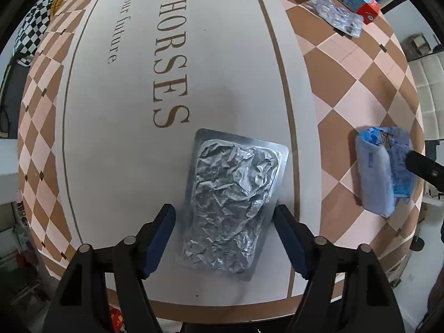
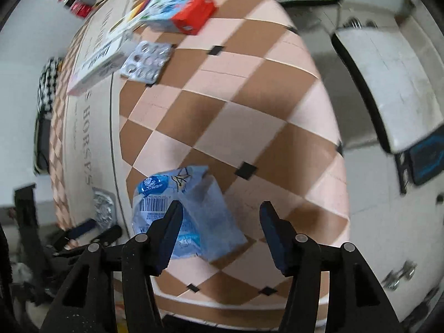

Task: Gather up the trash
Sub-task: 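Grasp the foil blister pack with the left tool while the right tool grasps the blue plastic bag, then carry the blister pack and blue bag to the bin and release both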

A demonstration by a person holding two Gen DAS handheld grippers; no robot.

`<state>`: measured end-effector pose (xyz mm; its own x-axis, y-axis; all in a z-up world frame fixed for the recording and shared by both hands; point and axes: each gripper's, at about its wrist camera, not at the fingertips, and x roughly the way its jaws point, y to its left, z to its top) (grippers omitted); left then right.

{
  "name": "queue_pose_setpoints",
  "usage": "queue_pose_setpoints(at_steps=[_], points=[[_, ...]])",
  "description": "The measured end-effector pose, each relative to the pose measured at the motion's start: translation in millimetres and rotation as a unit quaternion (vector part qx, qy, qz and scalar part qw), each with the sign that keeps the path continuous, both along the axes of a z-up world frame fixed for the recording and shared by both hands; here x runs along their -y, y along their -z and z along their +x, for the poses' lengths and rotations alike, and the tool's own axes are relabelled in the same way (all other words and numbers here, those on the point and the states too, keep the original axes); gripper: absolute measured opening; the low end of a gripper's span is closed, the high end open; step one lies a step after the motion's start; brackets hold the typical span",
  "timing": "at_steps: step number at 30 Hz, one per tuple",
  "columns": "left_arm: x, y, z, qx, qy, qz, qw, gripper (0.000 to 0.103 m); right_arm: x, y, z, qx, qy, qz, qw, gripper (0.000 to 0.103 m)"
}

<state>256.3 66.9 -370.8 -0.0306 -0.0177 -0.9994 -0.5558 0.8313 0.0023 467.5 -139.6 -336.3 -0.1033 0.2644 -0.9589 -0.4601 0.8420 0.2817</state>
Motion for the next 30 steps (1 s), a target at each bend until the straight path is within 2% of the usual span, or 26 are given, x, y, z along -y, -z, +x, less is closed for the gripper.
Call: queue_pose_setpoints(at_steps=[1,3,7,14,21,27,30], points=[[2.9,-0.8,1.5,0.004,0.002,-0.004,1.0000,0.065,-5.9,0.6,-4.0,0.015,-0.010,-0.009,1.000,0.042],[7.4,-5.7,4.0,0.001,0.019,0.018,0.9997,0.064,-11.3,2.1,-9.1,0.021,-0.016,-0.017,1.000,0.021],[24.2,-17.1,0.1,0.002,0.017,0.036,0.9992,0.064,-13.0,-4.3,-16.4,0.025,-0.008,-0.012,1.000,0.013],[19.9,-68.1,-28.2,0.048,-0.005,0.057,0.9972,0.064,-1.1,-30.8,-40.1,0.036,0.005,0.007,0.999,0.011],[36.7,-128.1,-90.0,0.115,-0.014,0.072,0.9907,0.064,16.4,-68.1,-95.8,0.061,0.015,0.029,0.998,0.011],[40.9,-140.6,-147.5,0.147,0.003,0.066,0.9869,0.064,46.6,-88.4,-187.7,0.076,0.040,0.040,0.996,0.011],[49.4,-127.9,-183.9,0.149,0.016,0.052,0.9873,0.064,62.3,-88.4,-239.5,0.071,0.054,0.031,0.996,0.011]])
